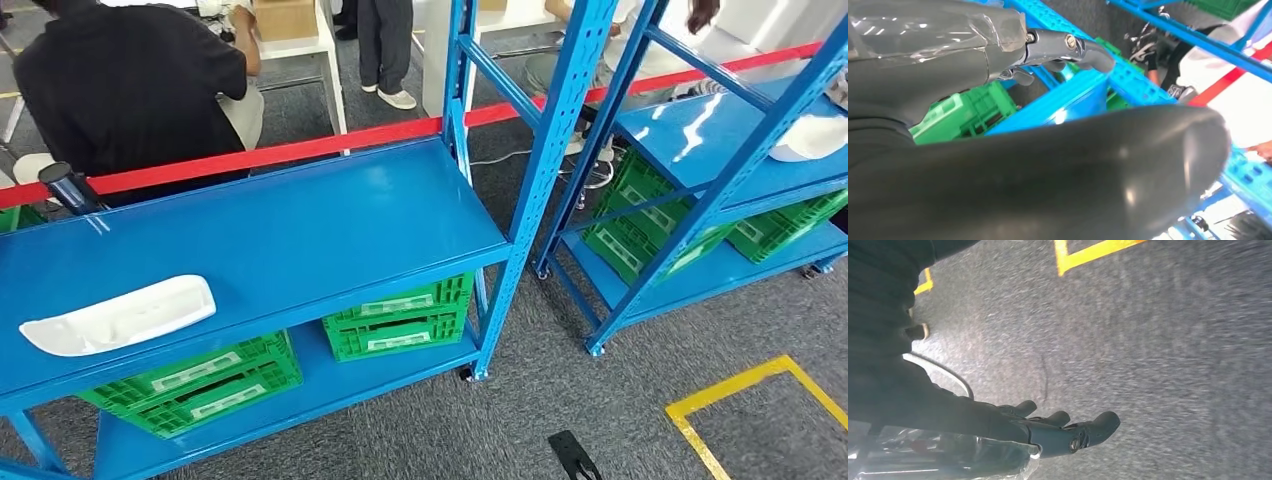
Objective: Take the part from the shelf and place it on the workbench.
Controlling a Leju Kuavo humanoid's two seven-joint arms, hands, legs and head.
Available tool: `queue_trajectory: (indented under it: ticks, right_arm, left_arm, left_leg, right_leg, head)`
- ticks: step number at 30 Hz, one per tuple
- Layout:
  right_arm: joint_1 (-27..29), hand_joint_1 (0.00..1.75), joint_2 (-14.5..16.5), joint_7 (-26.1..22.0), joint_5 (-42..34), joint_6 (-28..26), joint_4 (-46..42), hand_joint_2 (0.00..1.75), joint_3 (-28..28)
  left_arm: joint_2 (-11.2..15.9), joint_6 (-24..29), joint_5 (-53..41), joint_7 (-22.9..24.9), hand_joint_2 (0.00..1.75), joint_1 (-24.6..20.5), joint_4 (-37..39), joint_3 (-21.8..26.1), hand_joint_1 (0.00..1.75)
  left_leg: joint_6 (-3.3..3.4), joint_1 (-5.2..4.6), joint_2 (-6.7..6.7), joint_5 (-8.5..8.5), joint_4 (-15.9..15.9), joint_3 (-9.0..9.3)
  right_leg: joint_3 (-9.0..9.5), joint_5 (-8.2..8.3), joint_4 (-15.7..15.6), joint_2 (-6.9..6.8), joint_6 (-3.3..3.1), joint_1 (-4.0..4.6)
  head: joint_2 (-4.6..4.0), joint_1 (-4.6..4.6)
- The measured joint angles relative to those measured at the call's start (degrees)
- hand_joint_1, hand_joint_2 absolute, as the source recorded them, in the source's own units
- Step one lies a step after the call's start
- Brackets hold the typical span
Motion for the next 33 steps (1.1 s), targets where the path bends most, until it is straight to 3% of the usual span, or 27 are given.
queue_trajectory:
  ticks: [1,3,5,7,8,9,10,13,15,18,20,23,24,25,27,29,31,33]
  right_arm:
    - [-0.24,0.00,0.02,-0.22,-0.62,0.01,0.05,1.75,0.34]
    - [-1.10,0.00,-0.04,-1.15,-2.61,0.02,0.14,1.75,1.33]
    - [-2.63,0.00,-0.20,-2.70,-5.70,0.06,0.49,1.75,3.35]
    - [-4.18,0.00,-0.29,-4.12,-8.31,0.10,1.10,1.75,5.92]
    - [-4.70,0.00,-0.31,-4.54,-9.11,0.11,1.43,1.75,7.02]
    - [-5.06,0.00,-0.31,-4.79,-9.55,0.11,1.69,1.75,7.92]
    - [-5.31,0.00,-0.32,-4.96,-9.83,0.11,1.93,1.75,8.64]
    - [-5.84,0.00,-0.34,-5.30,-10.33,0.12,2.54,1.75,10.23]
    - [-6.16,0.00,-0.44,-5.38,-10.43,0.13,2.84,1.75,10.88]
    - [-6.45,0.00,-0.53,-5.40,-10.48,0.12,3.20,1.75,11.57]
    - [-6.59,0.00,-0.65,-5.40,-10.45,0.12,3.33,1.75,11.92]
    - [-6.74,0.00,-0.83,-5.40,-10.45,0.12,3.53,1.75,12.26]
    - [-6.74,0.00,-0.84,-5.40,-10.46,0.12,3.62,1.75,12.35]
    - [-6.75,0.00,-0.84,-5.50,-10.59,0.12,3.70,1.75,12.44]
    - [-7.01,0.00,-0.91,-6.48,-11.65,0.13,3.89,1.75,12.85]
    - [-7.82,0.00,-1.11,-9.02,-13.88,0.23,4.54,1.75,13.90]
    - [-9.24,0.00,-1.21,-12.04,-16.19,0.56,6.01,1.75,15.56]
    - [-10.97,0.00,-1.08,-14.35,-18.25,1.20,8.12,1.75,17.55]
  left_arm:
    - [0.43,-0.02,-1.59,0.15,0.00,-0.10,0.10,-0.50,0.00]
    - [2.18,-0.17,-9.10,0.71,0.00,-0.91,0.64,-2.49,0.00]
    - [4.61,-0.51,-21.04,2.00,0.00,-2.53,2.15,-5.00,0.00]
    - [6.29,-0.90,-28.87,3.36,0.00,-3.90,4.03,-6.42,0.00]
    - [6.80,-1.04,-30.20,3.76,0.00,-4.21,4.82,-6.74,0.00]
    - [7.23,-1.13,-30.52,4.00,0.00,-4.36,5.46,-6.96,0.00]
    - [7.62,-1.19,-30.63,4.12,0.00,-4.46,5.96,-7.13,0.00]
    - [8.47,-1.35,-30.92,4.20,0.00,-4.73,6.95,-7.39,0.00]
    - [8.81,-1.37,-30.95,4.27,0.00,-4.84,7.52,-7.65,0.00]
    - [9.07,-1.37,-30.98,4.38,0.00,-4.97,7.95,-8.02,0.00]
    - [9.17,-1.38,-31.01,4.37,0.00,-5.16,8.04,-8.16,0.00]
    - [9.22,-1.39,-31.02,4.36,0.00,-5.29,8.35,-8.36,0.00]
    - [9.22,-1.39,-31.08,4.37,0.00,-5.28,8.49,-8.46,0.00]
    - [9.24,-1.39,-31.60,4.51,0.00,-5.29,8.61,-8.54,0.00]
    - [9.38,-1.49,-35.03,5.13,0.00,-5.46,8.72,-8.63,0.00]
    - [9.66,-2.00,-40.53,6.11,0.00,-6.27,8.71,-8.59,0.00]
    - [10.21,-2.89,-46.19,7.59,0.00,-7.62,8.71,-8.48,0.00]
    - [11.47,-4.66,-54.83,10.49,0.00,-8.87,8.72,-8.51,0.00]
  left_leg:
    - [-0.54,0.03,-0.03,0.00,-0.51,1.44]
    - [-1.40,-0.10,-0.01,0.61,0.39,2.35]
    - [-1.81,-0.09,0.21,-0.12,6.02,-0.43]
    - [-2.12,0.02,0.41,-3.82,13.53,-5.84]
    - [-2.24,0.05,0.43,-5.64,16.28,-8.46]
    - [-2.29,0.09,0.44,-6.35,17.55,-10.49]
    - [-2.29,0.15,0.48,-5.31,16.92,-11.64]
    - [-2.19,0.21,0.70,3.35,7.24,-10.72]
    - [-1.73,-0.09,0.90,5.06,3.83,-10.19]
    - [-0.40,-0.31,0.79,5.83,3.97,-10.42]
    - [0.35,-0.33,0.75,6.21,3.90,-10.24]
    - [1.07,-0.96,0.79,6.10,3.91,-10.25]
    - [1.25,-1.23,0.75,5.96,3.93,-10.17]
    - [1.39,-1.45,0.69,5.79,3.94,-9.99]
    - [1.51,-1.81,0.56,5.28,3.97,-9.36]
    - [1.28,-2.29,0.46,4.57,4.12,-8.91]
    - [0.89,-2.61,0.39,3.97,4.31,-8.88]
    - [0.42,-2.47,0.43,3.46,4.50,-8.86]
  right_leg:
    - [0.58,1.29,-0.86,-0.04,-0.91,0.30]
    - [2.63,2.13,-1.72,0.51,-3.11,0.35]
    - [4.03,2.42,-2.31,0.85,-4.44,-0.22]
    - [4.47,1.87,-2.44,1.03,-5.07,-0.42]
    - [4.63,1.58,-2.45,1.16,-5.19,-0.42]
    - [4.81,1.27,-2.41,1.31,-5.21,-0.42]
    - [5.06,0.94,-2.35,1.46,-5.10,-0.42]
    - [6.34,0.08,-2.27,1.81,-4.41,-0.39]
    - [6.68,-0.25,-2.31,2.00,-3.72,-0.22]
    - [6.47,-0.71,-2.09,1.91,-2.70,-0.17]
    - [4.71,-2.43,1.33,1.60,-2.87,-0.28]
    - [-2.11,-7.01,14.10,1.39,-3.80,-0.06]
    - [-3.89,-7.65,17.08,1.39,-3.81,0.08]
    - [-4.49,-7.27,17.55,1.39,-3.64,0.24]
    - [-2.15,-3.93,11.25,1.38,-3.19,0.64]
    - [1.44,-0.51,2.91,1.44,-3.58,1.14]
    - [2.72,0.45,-0.04,1.50,-4.42,1.46]
    - [2.79,0.32,-0.08,1.56,-4.92,1.33]
  head:
    - [-0.01,-0.02]
    - [0.00,-0.05]
    - [0.00,-0.10]
    - [0.01,-0.14]
    - [0.02,-0.12]
    - [0.02,-0.14]
    - [0.02,-0.14]
    - [0.01,-0.12]
    - [0.01,-0.15]
    - [0.02,-0.14]
    - [0.02,-0.12]
    - [0.02,-0.12]
    - [0.02,-0.13]
    - [0.02,-0.13]
    - [0.02,-0.12]
    - [0.02,-0.12]
    - [0.02,-0.14]
    - [0.02,-0.15]
